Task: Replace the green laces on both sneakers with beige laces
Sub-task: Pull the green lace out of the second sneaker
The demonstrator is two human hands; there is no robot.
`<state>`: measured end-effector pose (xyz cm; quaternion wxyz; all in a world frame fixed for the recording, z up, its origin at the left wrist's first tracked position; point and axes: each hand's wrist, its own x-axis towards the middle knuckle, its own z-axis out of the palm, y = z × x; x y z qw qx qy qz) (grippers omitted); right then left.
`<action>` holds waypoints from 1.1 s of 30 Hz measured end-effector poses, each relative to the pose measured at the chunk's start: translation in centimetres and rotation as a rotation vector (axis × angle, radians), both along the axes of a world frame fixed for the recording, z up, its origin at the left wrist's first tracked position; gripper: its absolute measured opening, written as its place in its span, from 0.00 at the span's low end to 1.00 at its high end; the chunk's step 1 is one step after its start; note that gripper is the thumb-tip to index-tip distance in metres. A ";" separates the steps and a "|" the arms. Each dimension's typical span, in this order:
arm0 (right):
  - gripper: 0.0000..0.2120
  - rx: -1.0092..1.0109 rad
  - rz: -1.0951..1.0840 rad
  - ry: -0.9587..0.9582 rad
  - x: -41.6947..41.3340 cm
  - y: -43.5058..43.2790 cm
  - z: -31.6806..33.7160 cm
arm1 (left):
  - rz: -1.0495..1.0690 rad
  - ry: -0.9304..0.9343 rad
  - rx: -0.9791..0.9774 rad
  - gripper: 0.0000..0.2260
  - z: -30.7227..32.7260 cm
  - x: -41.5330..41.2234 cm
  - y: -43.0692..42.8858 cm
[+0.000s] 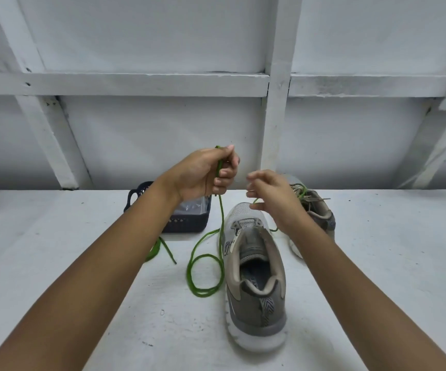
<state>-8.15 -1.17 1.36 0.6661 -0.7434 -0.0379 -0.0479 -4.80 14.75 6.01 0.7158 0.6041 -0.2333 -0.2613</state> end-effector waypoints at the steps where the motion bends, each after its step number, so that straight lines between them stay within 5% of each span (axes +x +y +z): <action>1: 0.14 -0.085 0.047 -0.012 0.4 0.2 -0.6 | -0.043 0.003 -0.012 0.16 0.3 -0.3 -0.2; 3: 0.30 -0.250 0.169 -0.055 1.0 0.8 -1.1 | -0.126 0.012 -0.040 0.17 0.9 -0.7 -0.8; 5: 0.24 -0.334 0.254 -0.074 0.9 2.0 -0.8 | -0.176 0.020 -0.078 0.17 1.2 -1.0 -1.3; 8: 0.07 -0.117 0.314 0.001 0.0 3.9 -0.4 | -0.103 0.030 -0.133 0.16 1.9 -0.7 -1.3; 10: 0.09 -0.007 0.331 0.109 -1.0 4.4 -0.6 | 0.044 0.048 -0.190 0.16 2.3 0.1 -0.8; 14: 0.09 -0.227 0.477 0.086 -3.6 3.7 -0.3 | 0.300 0.095 -0.290 0.16 2.2 2.2 1.0; 18: 0.06 -0.233 0.619 0.007 -5.2 2.6 2.5 | 0.367 0.067 -0.202 0.17 0.6 2.8 1.7; 25: 0.14 -0.322 0.332 -0.272 -2.1 -0.4 7.7 | 0.068 0.005 0.065 0.15 -2.0 0.7 0.6; 33: 0.15 -0.062 0.224 -0.193 3.4 -0.3 4.9 | -0.393 0.168 -0.262 0.25 -2.6 -0.8 -1.8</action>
